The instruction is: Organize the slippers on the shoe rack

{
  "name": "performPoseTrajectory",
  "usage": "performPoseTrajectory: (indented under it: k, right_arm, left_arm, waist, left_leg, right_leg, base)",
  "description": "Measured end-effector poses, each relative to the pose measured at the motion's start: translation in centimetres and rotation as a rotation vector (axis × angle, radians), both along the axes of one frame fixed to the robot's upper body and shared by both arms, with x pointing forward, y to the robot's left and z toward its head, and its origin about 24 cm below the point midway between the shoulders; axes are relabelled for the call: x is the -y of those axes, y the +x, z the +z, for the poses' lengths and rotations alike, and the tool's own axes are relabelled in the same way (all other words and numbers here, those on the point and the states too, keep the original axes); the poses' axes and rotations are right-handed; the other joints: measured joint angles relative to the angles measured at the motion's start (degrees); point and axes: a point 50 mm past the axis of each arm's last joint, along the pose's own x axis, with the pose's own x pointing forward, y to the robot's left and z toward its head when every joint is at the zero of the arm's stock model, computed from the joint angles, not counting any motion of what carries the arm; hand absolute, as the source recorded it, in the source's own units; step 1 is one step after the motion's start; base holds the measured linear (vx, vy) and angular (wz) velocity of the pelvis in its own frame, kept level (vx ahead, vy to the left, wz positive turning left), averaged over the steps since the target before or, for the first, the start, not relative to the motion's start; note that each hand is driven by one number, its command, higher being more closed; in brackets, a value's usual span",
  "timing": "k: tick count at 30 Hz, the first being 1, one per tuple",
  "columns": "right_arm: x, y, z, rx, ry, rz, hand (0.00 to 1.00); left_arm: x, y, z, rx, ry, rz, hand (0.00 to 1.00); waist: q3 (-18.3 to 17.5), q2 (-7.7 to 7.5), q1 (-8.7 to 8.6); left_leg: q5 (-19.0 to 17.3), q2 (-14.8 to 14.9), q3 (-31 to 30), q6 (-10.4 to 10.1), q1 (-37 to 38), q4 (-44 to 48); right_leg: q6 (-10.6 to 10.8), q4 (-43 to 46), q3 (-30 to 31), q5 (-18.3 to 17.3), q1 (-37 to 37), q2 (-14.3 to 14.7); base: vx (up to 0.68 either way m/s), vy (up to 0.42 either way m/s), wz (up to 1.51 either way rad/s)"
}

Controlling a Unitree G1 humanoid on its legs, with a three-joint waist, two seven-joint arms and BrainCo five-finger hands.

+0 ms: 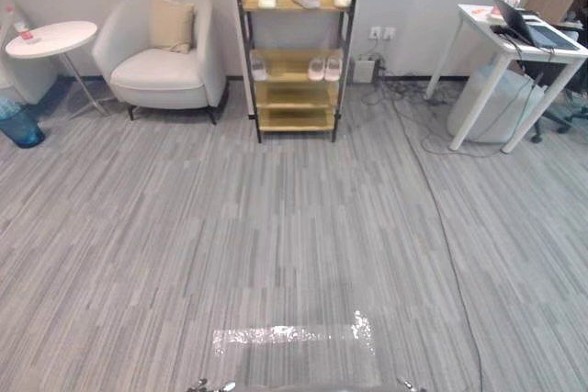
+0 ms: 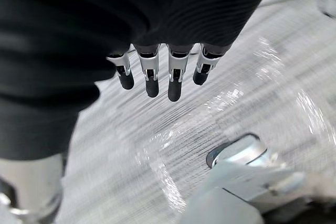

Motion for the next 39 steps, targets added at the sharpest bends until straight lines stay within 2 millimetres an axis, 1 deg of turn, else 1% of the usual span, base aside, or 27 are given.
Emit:
performPoseTrajectory:
  k: [2,7,11,13,16,19,20,22,24,25,27,28,29,30,31,32,33,34,35,36,37,38,39]
  right_arm:
    - [0.0,-0.1,-0.1,-0.016,0.004,-0.02,0.0]
    - [0.1,0.3,-0.2,-0.033,-0.011,0.018,0.0]
    - [0.2,1.5,0.0,-0.017,-0.027,0.069,0.0]
    - [0.2,1.9,0.0,-0.013,-0.033,0.089,0.0]
    - [0.2,2.9,0.1,0.003,-0.044,0.128,0.0]
    - [0.2,4.1,0.3,0.02,-0.058,0.185,0.0]
    - [0.3,4.3,0.4,0.025,-0.063,0.194,0.0]
    - [0.3,4.6,0.4,0.029,-0.066,0.204,0.0]
    - [0.3,4.8,0.5,0.032,-0.067,0.21,0.0]
    - [0.3,4.9,0.5,0.035,-0.067,0.211,0.0]
    - [0.3,4.9,0.5,0.035,-0.065,0.211,0.0]
    - [0.2,4.7,0.4,0.032,-0.062,0.208,0.0]
    - [0.2,4.5,0.4,0.029,-0.061,0.206,0.0]
    - [0.1,4.3,0.4,0.028,-0.058,0.199,0.0]
    - [-0.2,4.7,0.5,0.057,-0.053,0.182,0.0]
    - [-0.4,4.6,0.5,0.068,-0.047,0.168,0.0]
    - [-0.3,4.9,0.6,0.082,-0.052,0.175,0.0]
    - [-0.3,5.1,0.7,0.094,-0.058,0.179,0.0]
    - [0.0,5.3,0.8,0.099,-0.068,0.177,0.0]
    - [0.1,5.5,0.9,0.106,-0.072,0.173,0.0]
    - [0.1,5.6,0.9,0.115,-0.069,0.16,0.0]
    - [0.0,6.1,1.1,0.136,-0.072,0.16,0.0]
    - [0.0,6.7,1.3,0.152,-0.072,0.164,0.0]
  left_arm:
    - [0.0,0.6,0.0,0.006,0.001,-0.004,0.0]
    - [0.0,1.0,0.0,0.015,0.005,-0.019,0.0]
    - [0.0,1.7,0.1,0.024,0.01,-0.033,0.0]
    - [-0.1,1.7,0.1,0.022,0.011,-0.034,0.0]
    - [0.0,1.8,0.1,0.024,0.011,-0.037,0.0]
    - [0.0,2.3,0.2,0.034,0.012,-0.04,0.0]
    - [0.0,2.6,0.2,0.042,0.012,-0.042,0.0]
    - [0.0,2.7,0.2,0.042,0.014,-0.046,0.0]
    - [0.0,2.8,0.3,0.045,0.017,-0.057,0.0]
    - [0.0,3.0,0.3,0.047,0.018,-0.058,0.0]
    - [-0.2,3.5,0.4,0.058,0.023,-0.061,0.0]
    - [-0.3,4.0,0.6,0.072,0.027,-0.06,0.0]
    - [-0.4,4.2,0.6,0.079,0.027,-0.05,0.0]
    - [-0.5,4.4,0.7,0.087,0.027,-0.037,0.0]
    - [-0.8,4.6,0.9,0.109,0.031,-0.006,0.0]
    - [-1.0,4.8,1.0,0.125,0.034,0.008,0.0]
    - [-0.9,5.3,1.2,0.146,0.028,0.021,0.0]
    - [-0.6,5.3,1.1,0.146,0.022,0.022,0.0]
    - [-0.3,5.4,1.1,0.145,0.016,0.024,0.0]
    - [-0.2,5.4,1.1,0.148,0.02,0.029,0.0]
    - [-0.2,5.4,1.1,0.149,0.021,0.03,0.0]
    - [-0.2,5.4,1.1,0.15,0.022,0.032,0.0]
    - [-0.1,5.5,1.1,0.154,0.021,0.036,0.0]
  waist:
    - [0.28,0.11,-0.06]
    - [0.75,0.11,-0.23]
    - [2.42,0.05,-0.31]
    - [2.5,0.02,-0.43]
    - [2.75,0.02,-0.59]
    - [4.06,0.02,-0.61]
    - [4.36,0.07,-0.6]
    - [4.76,0.12,-0.61]
    - [4.83,0.1,-0.6]
    - [5.01,0.05,-0.63]
    - [5.53,-0.32,-0.62]
    - [6.78,-0.82,-0.64]
    - [7.13,-1.0,-0.56]
    - [7.33,-1.26,-0.36]
    - [7.72,-1.93,-0.19]
    - [8.08,-2.67,-0.2]
    - [8.32,-2.53,0.03]
    - [8.18,-1.66,0.15]
    - [8.03,-0.61,0.08]
    - [8.21,-0.27,0.11]
    - [8.23,-0.26,0.17]
    - [8.19,-0.17,0.25]
    - [8.18,0.09,0.67]
  left_leg:
    - [0.41,0.03,-0.34,-0.13,1.52,-1.64]
    - [0.62,0.04,-1.38,-0.42,3.02,-2.85]
    - [0.94,0.03,-1.87,-0.87,3.2,-2.91]
    - [1.12,0.05,-2.55,-0.93,3.18,-2.94]
    - [2.26,0.16,-3.26,-1.18,3.36,-4.16]
    - [3.24,0.36,-3.84,-1.39,3.7,-5.07]
    - [3.45,0.44,-3.89,-1.33,3.74,-5.34]
    - [3.84,0.62,-3.8,-1.33,3.87,-6.22]
    - [3.48,0.81,-3.49,-1.86,3.67,-6.76]
    - [3.46,0.84,-3.45,-1.9,3.38,-6.73]
    - [2.58,0.66,-3.2,-2.65,2.86,-5.43]
    - [-0.08,0.32,-2.99,-3.58,1.61,-1.0]
    - [-2.07,0.26,-2.61,-4.31,0.7,2.35]
    - [-3.64,0.3,-1.81,-5.39,-0.23,6.32]
    - [-4.89,0.33,1.59,-5.94,-2.72,14.24]
    - [-5.19,0.52,3.81,-5.61,-5.39,20.52]
    - [-6.64,1.9,6.29,-4.16,-8.17,25.95]
    - [-7.84,3.59,8.2,-3.72,-9.8,28.77]
    - [-8.37,5.42,10.13,-4.5,-11.39,29.52]
    - [-8.32,5.9,11.35,-4.56,-12.11,27.8]
    - [-8.24,5.92,11.66,-4.55,-12.31,26.2]
    - [-7.4,5.65,12.38,-3.96,-13.03,21.76]
    - [-5.63,5.11,12.63,-3.87,-13.61,17.32]
  right_leg:
    - [0.0,-1.33,-0.57,0.0,1.55,0.1]
    - [0.0,-3.31,-1.37,0.01,3.34,0.16]
    - [0.0,-3.56,-2.21,0.01,3.92,0.09]
    - [0.0,-3.64,-2.68,0.01,4.09,0.08]
    - [-0.1,-3.64,-3.58,0.06,4.04,0.12]
    - [-0.34,-3.36,-4.29,0.2,3.96,0.24]
    - [-0.46,-3.29,-4.37,0.27,3.89,0.32]
    - [-0.49,-3.19,-4.39,0.24,3.88,0.48]
    - [-0.24,-2.45,-4.24,-0.34,2.93,0.68]
    - [-0.3,-1.47,-4.16,-0.82,2.28,0.7]
    - [-0.41,1.41,-4.04,-2.39,0.79,0.41]
    - [-0.61,4.38,-4.04,-4.27,0.54,-0.23]
    - [-0.9,5.92,-3.92,-5.33,0.47,-0.46]
    - [-1.72,7.44,-3.63,-6.28,0.37,-0.83]
    - [-2.13,9.8,-3.45,-8.03,0.4,-1.68]
    - [-2.34,10.68,-3.28,-8.72,0.54,-2.36]
    - [-2.45,10.92,-2.96,-9.0,0.91,-2.31]
    - [-2.43,10.9,-2.91,-9.31,1.21,-1.95]
    - [-2.24,10.96,-2.76,-9.92,1.56,-1.84]
    - [-1.89,10.68,-2.43,-10.47,2.35,-2.02]
    - [-1.77,10.53,-2.21,-10.82,2.7,-2.25]
    - [-1.7,9.88,-1.13,-11.8,3.16,-2.47]
    - [-2.02,9.31,0.16,-12.4,3.2,-2.59]
  base:
    - [0.12,-0.018,0.1]
    - [0.11,-0.006,0.09]
    - [0.03,-0.003,0.1]
    - [0.0,-0.014,0.16]
    - [-0.02,-0.021,0.17]
    - [-0.06,-0.026,0.11]
    - [-0.06,-0.017,0.03]
    - [-0.05,-0.012,-0.03]
    - [-0.02,-0.011,-0.09]
    - [0.01,-0.02,-0.08]
    - [0.01,-0.01,-0.02]
    - [0.0,0.0,0.0]
    - [0.03,-0.037,-0.04]
    - [0.05,-0.043,-0.04]
    - [0.08,-0.076,-0.03]
    - [0.07,-0.085,-0.06]
    - [0.06,-0.079,-0.13]
    - [0.12,-0.037,-0.13]
    - [0.17,0.015,-0.02]
    - [0.19,0.049,0.02]
    - [0.19,0.107,-0.02]
    - [0.16,0.113,-0.24]
    - [0.23,0.192,-0.4]
